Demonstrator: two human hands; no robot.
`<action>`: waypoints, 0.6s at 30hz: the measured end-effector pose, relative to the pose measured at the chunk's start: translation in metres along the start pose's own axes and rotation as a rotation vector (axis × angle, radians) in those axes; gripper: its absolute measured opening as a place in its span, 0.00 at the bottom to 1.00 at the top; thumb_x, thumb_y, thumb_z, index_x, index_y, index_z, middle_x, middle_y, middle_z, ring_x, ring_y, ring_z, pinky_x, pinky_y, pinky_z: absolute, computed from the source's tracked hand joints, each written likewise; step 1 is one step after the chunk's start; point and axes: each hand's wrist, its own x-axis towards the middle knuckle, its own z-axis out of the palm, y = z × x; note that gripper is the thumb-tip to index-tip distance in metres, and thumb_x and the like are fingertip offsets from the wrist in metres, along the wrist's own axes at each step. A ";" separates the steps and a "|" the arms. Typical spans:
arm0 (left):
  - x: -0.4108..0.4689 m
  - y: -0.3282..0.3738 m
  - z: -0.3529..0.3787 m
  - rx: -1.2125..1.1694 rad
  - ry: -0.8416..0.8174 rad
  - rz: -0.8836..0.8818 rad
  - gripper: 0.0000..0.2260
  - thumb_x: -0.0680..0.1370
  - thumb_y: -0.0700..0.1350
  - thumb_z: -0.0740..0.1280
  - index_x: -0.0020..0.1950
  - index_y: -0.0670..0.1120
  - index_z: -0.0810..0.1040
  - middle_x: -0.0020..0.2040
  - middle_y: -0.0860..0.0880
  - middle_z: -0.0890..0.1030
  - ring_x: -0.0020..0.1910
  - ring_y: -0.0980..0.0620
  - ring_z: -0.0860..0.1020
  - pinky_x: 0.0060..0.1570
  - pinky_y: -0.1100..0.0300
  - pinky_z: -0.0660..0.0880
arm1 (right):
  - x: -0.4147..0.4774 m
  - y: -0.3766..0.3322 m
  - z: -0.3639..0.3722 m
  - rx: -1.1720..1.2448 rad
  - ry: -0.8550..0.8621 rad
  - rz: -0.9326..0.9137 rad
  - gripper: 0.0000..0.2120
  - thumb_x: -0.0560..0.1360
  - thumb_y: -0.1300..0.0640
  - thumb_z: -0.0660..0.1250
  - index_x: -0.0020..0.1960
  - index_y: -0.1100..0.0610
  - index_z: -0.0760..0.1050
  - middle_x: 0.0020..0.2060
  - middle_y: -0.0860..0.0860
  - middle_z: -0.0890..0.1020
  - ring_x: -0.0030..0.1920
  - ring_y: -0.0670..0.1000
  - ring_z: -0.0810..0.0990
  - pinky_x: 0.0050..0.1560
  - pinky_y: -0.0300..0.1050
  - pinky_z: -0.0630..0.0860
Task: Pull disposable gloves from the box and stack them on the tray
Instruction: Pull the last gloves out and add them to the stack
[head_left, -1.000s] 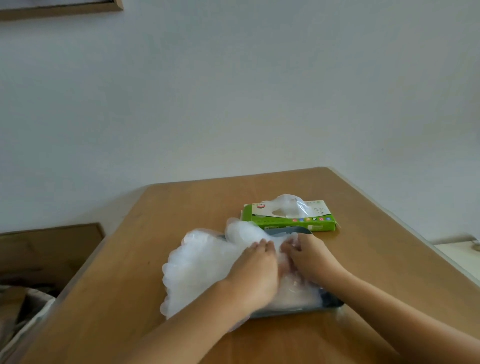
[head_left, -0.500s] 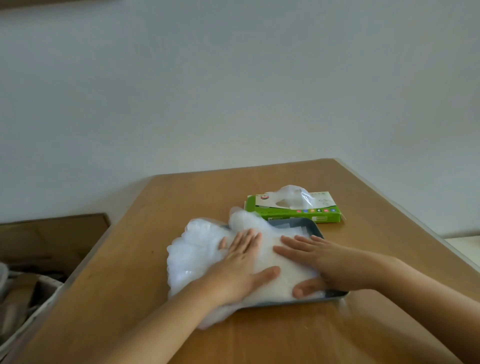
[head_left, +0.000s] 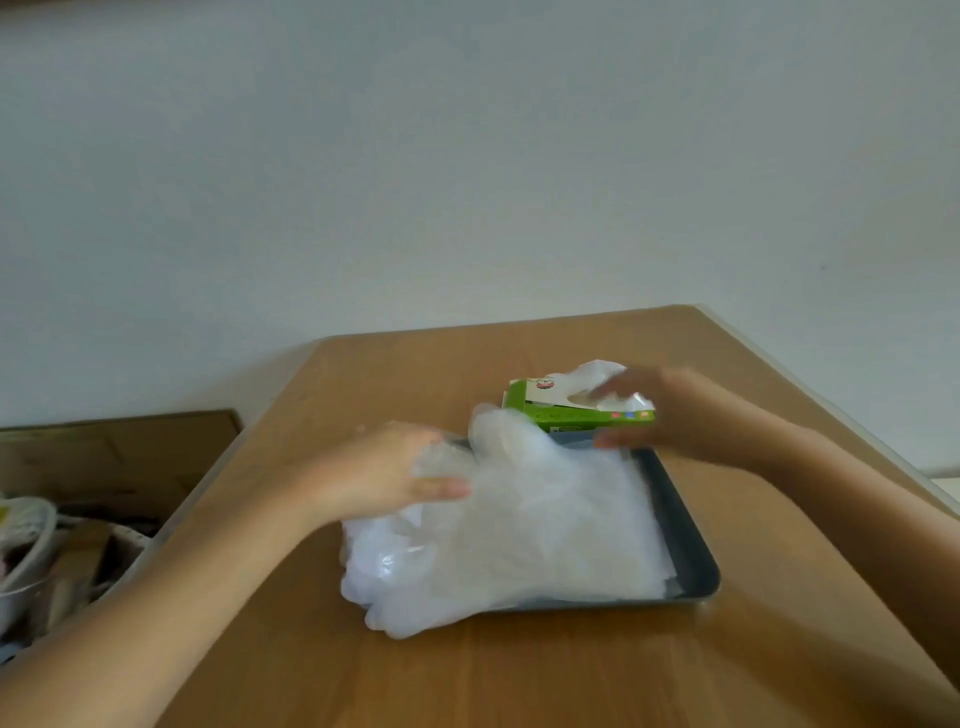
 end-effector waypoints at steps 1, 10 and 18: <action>0.008 0.007 -0.007 -0.014 0.055 0.020 0.32 0.74 0.65 0.63 0.75 0.54 0.63 0.73 0.54 0.66 0.72 0.53 0.65 0.70 0.56 0.61 | 0.011 0.006 -0.003 -0.004 0.124 0.018 0.29 0.68 0.43 0.74 0.67 0.46 0.71 0.62 0.46 0.75 0.57 0.47 0.74 0.55 0.39 0.69; 0.110 0.080 -0.009 -0.078 0.101 0.072 0.27 0.79 0.54 0.63 0.75 0.44 0.63 0.73 0.46 0.67 0.69 0.48 0.68 0.64 0.58 0.66 | 0.056 0.040 0.021 0.092 0.376 0.127 0.13 0.69 0.55 0.75 0.51 0.57 0.79 0.46 0.51 0.81 0.49 0.54 0.79 0.46 0.45 0.73; 0.153 0.085 0.028 -0.078 0.070 -0.083 0.29 0.81 0.53 0.59 0.77 0.40 0.56 0.70 0.42 0.70 0.66 0.42 0.71 0.58 0.54 0.69 | 0.053 0.039 0.006 0.105 0.611 0.108 0.09 0.78 0.61 0.63 0.48 0.58 0.82 0.38 0.52 0.83 0.39 0.53 0.78 0.40 0.45 0.73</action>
